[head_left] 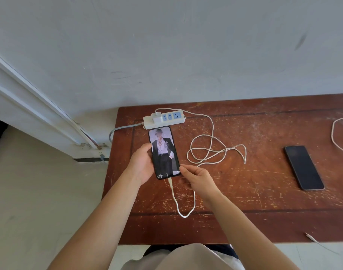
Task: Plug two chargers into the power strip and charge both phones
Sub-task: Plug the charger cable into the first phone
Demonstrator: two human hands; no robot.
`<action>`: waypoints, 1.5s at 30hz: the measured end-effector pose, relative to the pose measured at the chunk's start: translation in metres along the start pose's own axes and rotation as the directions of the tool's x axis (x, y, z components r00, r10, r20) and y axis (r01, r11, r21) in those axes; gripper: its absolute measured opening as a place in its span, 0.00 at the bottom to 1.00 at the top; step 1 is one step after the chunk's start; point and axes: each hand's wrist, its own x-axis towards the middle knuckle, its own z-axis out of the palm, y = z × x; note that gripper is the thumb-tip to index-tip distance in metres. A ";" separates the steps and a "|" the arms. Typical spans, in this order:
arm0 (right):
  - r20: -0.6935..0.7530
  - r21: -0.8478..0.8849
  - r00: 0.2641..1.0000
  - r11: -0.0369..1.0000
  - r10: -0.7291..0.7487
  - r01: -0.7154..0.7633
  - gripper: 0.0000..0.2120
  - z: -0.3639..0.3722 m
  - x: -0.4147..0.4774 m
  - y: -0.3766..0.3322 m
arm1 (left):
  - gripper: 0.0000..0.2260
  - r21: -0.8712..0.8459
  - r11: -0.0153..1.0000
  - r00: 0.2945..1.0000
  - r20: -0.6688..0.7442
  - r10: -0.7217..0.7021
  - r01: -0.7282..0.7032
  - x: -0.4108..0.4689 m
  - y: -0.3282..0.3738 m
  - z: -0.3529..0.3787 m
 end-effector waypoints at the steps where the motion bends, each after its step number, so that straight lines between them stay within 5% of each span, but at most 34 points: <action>1: -0.008 -0.032 1.000 0.999 0.021 -0.021 0.09 0.003 0.006 0.004 | 0.15 0.010 1.000 1.000 -0.024 -0.017 0.017 0.006 -0.004 -0.004; 11: -0.024 -0.336 0.985 0.927 0.171 -0.169 0.17 0.019 0.055 0.026 | 0.08 0.051 0.973 0.967 -0.134 -0.218 0.226 0.056 -0.022 -0.024; 23: -0.050 -0.404 0.981 0.894 0.188 -0.192 0.25 0.032 0.091 0.035 | 0.18 0.172 0.941 0.954 -0.118 -0.276 0.293 0.080 -0.027 -0.027; 33: -0.048 -0.397 0.979 0.895 0.200 -0.203 0.27 0.032 0.099 0.042 | 0.32 0.485 0.841 0.970 -0.114 -0.214 0.242 0.075 -0.030 -0.037; 40: -0.028 -0.437 0.987 0.886 0.160 -0.156 0.29 0.033 0.098 0.041 | 0.31 0.510 0.847 0.988 -0.059 -0.142 0.152 0.059 -0.043 -0.036; 45: 0.005 -0.531 0.995 0.844 0.099 -0.081 0.28 0.032 0.089 0.033 | 0.29 0.670 0.742 0.999 0.023 -0.041 0.015 0.047 -0.047 -0.046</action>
